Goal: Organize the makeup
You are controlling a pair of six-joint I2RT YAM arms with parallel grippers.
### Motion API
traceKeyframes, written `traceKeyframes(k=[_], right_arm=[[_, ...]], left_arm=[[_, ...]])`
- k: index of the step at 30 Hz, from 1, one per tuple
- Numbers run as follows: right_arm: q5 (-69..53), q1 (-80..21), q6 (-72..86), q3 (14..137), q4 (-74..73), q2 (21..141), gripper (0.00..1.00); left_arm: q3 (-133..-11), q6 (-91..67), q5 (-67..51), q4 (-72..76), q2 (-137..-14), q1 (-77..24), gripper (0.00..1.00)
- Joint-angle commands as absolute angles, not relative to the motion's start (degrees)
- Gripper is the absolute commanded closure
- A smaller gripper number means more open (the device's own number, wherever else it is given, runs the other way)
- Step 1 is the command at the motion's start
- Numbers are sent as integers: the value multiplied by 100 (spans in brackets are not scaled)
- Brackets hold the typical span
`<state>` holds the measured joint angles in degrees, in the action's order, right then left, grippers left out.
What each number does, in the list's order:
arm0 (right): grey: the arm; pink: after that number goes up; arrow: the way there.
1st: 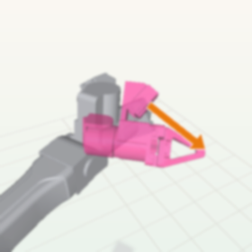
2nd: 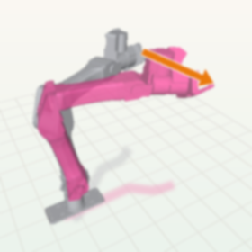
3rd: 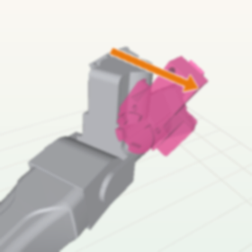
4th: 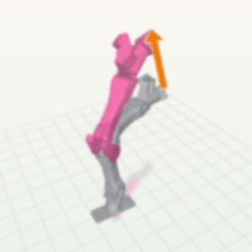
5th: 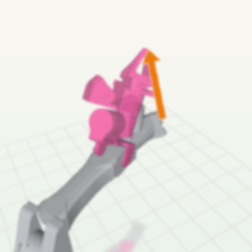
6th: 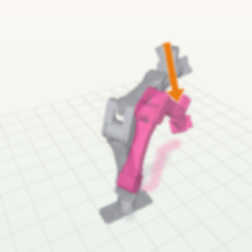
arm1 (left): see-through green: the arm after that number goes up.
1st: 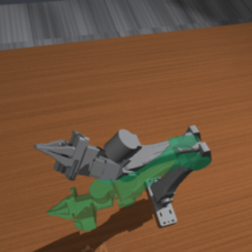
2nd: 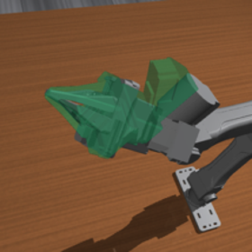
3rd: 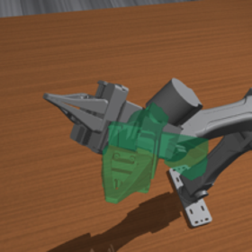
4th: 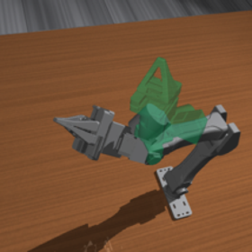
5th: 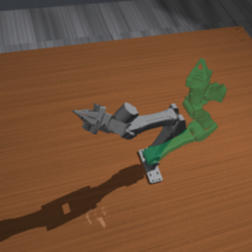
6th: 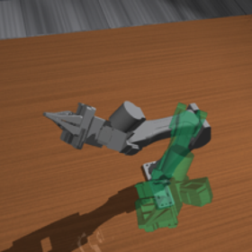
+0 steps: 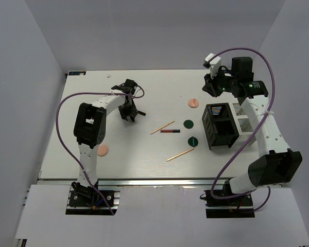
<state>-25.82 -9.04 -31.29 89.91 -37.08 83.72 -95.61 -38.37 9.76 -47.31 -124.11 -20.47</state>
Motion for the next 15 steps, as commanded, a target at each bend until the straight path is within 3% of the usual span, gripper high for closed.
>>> traceKeyframes(k=[1, 5, 8, 9, 11, 15], right_arm=[[-2804, -888, -2988, 8921, -3542, 8253, 76], [-2839, -888, -2979, 8868, -3516, 8200, 76], [-2865, -888, -2979, 8842, -3516, 8174, 76], [-2891, -888, -2979, 8798, -3498, 8148, 76], [-2900, -888, -2979, 8737, -3454, 8095, 76], [-3067, -888, -3067, 8596, -3498, 8051, 74]], left_arm=[[-9501, -3858, 1072, -4579, -12419, -2057, 50], [-9343, -3858, 1125, -4553, -12331, -2065, 58], [-8922, -3850, 1221, -4456, -12086, -2057, 76], [-8790, -3858, 1239, -4421, -11998, -2065, 89], [-8422, -3885, 1266, -4324, -11683, -2057, 98], [-7972, -3937, 1082, -4149, -10935, -2074, 100]])
